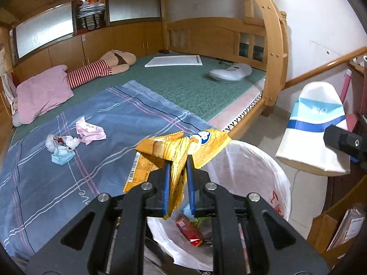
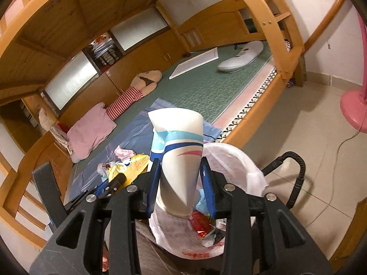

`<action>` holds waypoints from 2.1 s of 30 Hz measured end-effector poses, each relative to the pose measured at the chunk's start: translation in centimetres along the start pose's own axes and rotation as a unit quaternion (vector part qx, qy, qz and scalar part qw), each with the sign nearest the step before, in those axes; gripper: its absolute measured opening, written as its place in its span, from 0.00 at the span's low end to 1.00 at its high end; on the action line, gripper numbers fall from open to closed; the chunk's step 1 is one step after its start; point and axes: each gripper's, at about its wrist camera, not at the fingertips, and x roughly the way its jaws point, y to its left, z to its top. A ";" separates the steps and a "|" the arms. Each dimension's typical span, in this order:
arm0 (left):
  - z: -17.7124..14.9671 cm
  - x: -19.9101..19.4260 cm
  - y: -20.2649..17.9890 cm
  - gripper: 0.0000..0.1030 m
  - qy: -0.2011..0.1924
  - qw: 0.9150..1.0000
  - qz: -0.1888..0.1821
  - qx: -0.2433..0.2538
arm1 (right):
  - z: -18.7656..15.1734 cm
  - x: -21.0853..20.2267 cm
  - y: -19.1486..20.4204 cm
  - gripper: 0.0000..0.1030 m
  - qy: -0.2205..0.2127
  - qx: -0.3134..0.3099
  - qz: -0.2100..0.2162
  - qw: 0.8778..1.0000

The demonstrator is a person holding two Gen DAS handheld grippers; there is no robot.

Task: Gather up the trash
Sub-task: 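Carry the cup and chip bag over the wastebasket and open both tools, then move both open tools back toward the remaining tissues on the sheet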

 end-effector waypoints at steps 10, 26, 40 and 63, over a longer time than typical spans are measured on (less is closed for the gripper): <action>-0.6 1.9 -1.8 0.16 0.021 1.000 0.005 0.010 | -0.1 -1.0 -1.3 0.35 -0.003 0.008 0.002 1.000; -1.2 7.0 -1.7 0.49 0.072 0.997 0.006 0.000 | 0.7 1.7 -1.3 0.34 0.018 0.001 -0.004 1.000; 0.2 4.2 0.2 0.66 0.027 0.999 0.020 -0.012 | 0.3 1.9 0.4 0.34 0.024 -0.015 -0.008 1.000; 4.0 1.1 14.9 0.75 0.012 0.979 0.136 -0.153 | -4.0 0.3 15.4 0.69 0.055 -0.208 0.156 0.964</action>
